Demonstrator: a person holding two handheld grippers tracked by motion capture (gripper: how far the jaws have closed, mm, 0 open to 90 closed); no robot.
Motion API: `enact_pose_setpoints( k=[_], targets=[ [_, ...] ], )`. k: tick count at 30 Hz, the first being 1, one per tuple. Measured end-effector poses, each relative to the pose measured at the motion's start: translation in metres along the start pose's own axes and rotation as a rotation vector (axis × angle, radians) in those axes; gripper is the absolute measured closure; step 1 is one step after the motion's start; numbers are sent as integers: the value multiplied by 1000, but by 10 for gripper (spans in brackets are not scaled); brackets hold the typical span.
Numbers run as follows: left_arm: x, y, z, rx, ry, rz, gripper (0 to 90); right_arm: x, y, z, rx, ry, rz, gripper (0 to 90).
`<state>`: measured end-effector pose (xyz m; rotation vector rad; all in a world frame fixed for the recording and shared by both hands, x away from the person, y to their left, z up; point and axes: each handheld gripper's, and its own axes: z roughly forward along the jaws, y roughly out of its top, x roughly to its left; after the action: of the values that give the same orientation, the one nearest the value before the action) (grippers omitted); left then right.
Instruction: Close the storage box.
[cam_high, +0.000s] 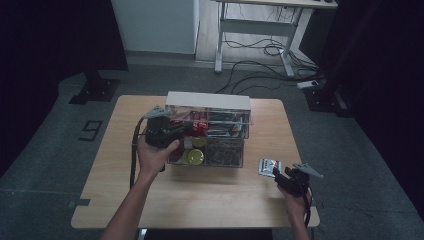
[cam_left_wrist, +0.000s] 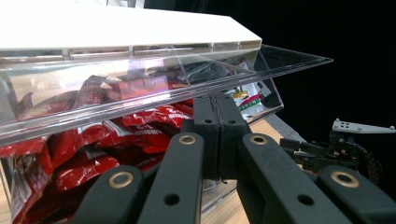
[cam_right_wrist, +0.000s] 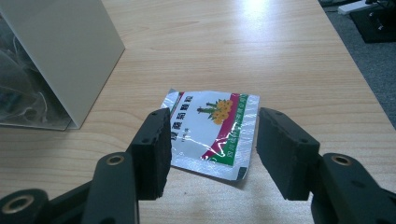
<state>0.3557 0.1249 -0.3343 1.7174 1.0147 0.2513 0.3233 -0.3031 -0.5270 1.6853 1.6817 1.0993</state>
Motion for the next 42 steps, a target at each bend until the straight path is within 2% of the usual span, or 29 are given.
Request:
enact_pose_setpoints(
  k=[14,32,38,42],
  targets=[
    [3,-14,5,21,-9,-17,895,-2,-2,0,0,-2,4,448],
    [7,-20,10,32,-16,-28,887,-2,-5,0,3,6,6,448],
    [5,-21,9,29,-15,-10,846,-2,-5,-1,-4,11,7,447],
    [0,-23,8,22,-9,25,729,-3,-4,-3,-9,15,14,446]
  ],
)
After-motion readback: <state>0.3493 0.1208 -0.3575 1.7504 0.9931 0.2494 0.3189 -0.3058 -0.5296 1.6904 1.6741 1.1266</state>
